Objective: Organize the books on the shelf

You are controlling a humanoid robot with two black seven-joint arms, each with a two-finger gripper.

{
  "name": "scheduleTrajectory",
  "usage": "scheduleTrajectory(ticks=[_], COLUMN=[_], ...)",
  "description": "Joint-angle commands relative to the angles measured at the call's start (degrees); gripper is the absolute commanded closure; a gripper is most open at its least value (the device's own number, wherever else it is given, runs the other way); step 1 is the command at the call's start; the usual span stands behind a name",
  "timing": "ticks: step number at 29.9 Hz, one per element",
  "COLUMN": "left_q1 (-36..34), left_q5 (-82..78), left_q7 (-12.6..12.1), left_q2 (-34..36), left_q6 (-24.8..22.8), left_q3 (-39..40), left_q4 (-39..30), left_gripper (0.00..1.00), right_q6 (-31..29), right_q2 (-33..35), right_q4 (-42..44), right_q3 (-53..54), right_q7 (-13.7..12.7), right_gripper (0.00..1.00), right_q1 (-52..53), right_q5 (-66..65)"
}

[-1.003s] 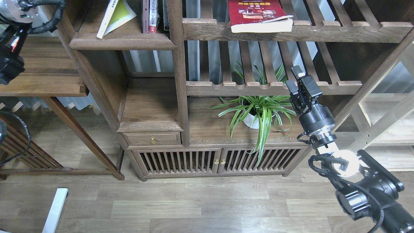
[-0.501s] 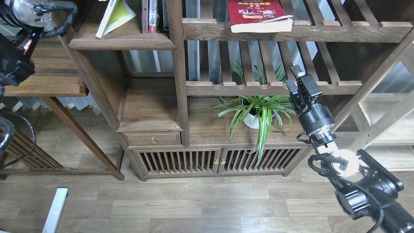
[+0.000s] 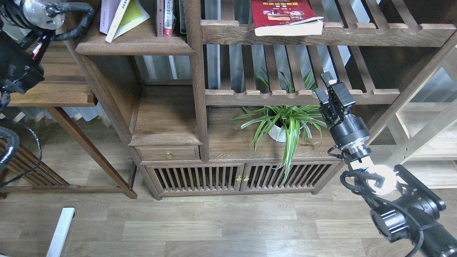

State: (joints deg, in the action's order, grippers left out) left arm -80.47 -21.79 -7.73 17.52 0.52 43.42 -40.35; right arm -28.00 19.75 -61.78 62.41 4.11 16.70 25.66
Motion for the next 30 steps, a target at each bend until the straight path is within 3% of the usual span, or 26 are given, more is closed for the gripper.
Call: scheduleTrajectory(ticks=[1,6,11,16,22,26,30], left_q1=[-0.7,-1.7,-3.0,-3.0,-1.6,-1.4,-1.3], left_q5=[0.1,0.1,0.1,0.2,1.1,6.8,8.7], left_q7=[-0.1,0.0,0.3,2.7,5.6,7.4,7.4], left_q2=[0.0,0.2,0.7,1.3,6.6,9.1,12.3], left_q6=[0.0,0.0,0.0,-0.3,-1.0,-3.6,-8.3], left_q3=[0.1,0.5,0.6,1.2,1.4,2.2,2.4], left_q4=[0.0,-0.4,-0.8,-1.7,-9.7,-14.6,-18.6], left_gripper=[0.56,0.51,0.35,0.18,0.03,0.02,0.01], right_q6=[0.0,0.0,0.0,0.0,0.0,0.0,0.0], right_q2=[0.1,0.1,0.3,0.2,0.2,-0.2,0.2], right_q4=[0.0,-0.1,0.0,0.0,0.0,-0.3,-0.4], right_q3=[-0.1,-0.2,-0.2,0.0,0.7,3.9,5.8], right_q7=[-0.1,-0.1,-0.1,0.0,0.2,0.4,0.4], right_gripper=[0.21,0.21,0.21,0.21,0.21,0.18,0.11], right_q1=[0.0,0.2,0.2,0.4,0.7,0.7,0.6], right_q5=[0.0,-0.1,-0.1,-0.3,0.0,0.0,0.0])
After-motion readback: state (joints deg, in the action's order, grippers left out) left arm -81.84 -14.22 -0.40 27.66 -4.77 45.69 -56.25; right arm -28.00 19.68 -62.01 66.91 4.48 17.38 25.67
